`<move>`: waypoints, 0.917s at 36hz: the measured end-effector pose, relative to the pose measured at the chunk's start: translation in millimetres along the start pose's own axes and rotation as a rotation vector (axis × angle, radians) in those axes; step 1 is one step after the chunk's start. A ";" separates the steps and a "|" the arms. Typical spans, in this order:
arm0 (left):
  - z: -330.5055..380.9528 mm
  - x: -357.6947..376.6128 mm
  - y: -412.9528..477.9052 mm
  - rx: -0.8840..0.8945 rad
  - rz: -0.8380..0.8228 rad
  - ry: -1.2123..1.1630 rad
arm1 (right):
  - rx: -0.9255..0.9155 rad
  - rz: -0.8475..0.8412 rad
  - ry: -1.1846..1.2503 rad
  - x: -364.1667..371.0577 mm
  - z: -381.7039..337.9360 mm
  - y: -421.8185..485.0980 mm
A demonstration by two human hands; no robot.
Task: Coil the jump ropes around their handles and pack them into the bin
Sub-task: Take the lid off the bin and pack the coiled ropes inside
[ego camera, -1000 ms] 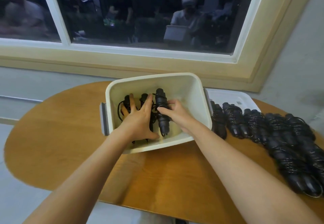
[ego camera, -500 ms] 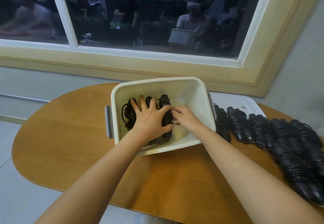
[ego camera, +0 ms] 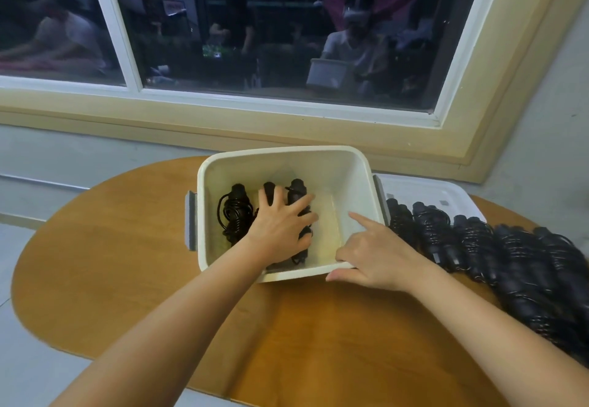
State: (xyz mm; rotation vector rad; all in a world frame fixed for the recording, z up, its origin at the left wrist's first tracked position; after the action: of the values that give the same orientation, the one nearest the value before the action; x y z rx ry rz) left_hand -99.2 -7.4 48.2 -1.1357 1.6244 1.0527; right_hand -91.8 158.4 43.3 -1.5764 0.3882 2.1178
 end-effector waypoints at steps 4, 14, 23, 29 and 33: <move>0.5 5.6 3.3 0.005 -0.056 -0.058 | -0.008 0.052 -0.031 3.7 -4.0 1.0; -14.6 5.0 2.3 -0.127 -0.094 -0.045 | 0.104 0.497 -0.147 12.2 1.9 -1.5; -22.6 10.0 2.9 -0.138 -0.185 -0.117 | 0.078 0.291 0.009 4.3 -0.9 1.2; -35.1 15.4 1.3 -0.147 -0.149 -0.152 | 0.315 0.900 0.302 2.3 18.9 -39.9; -42.5 15.3 0.2 -0.158 -0.153 -0.154 | 0.959 0.637 0.266 25.4 51.5 -56.7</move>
State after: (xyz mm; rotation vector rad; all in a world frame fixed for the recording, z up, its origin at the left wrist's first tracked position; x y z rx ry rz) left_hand -110.3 -51.1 45.0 -1.2296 1.3315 1.1540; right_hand -110.2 236.8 37.5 -1.1857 1.8633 1.6036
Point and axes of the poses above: each hand's wrist, its own y-axis towards the middle knuckle, its own x-axis out of the palm, z = x × y, the point moved 4 cm from there along y, towards the middle knuckle, and after that the axes turned 4 degrees about -x, right-handed, at the moved point
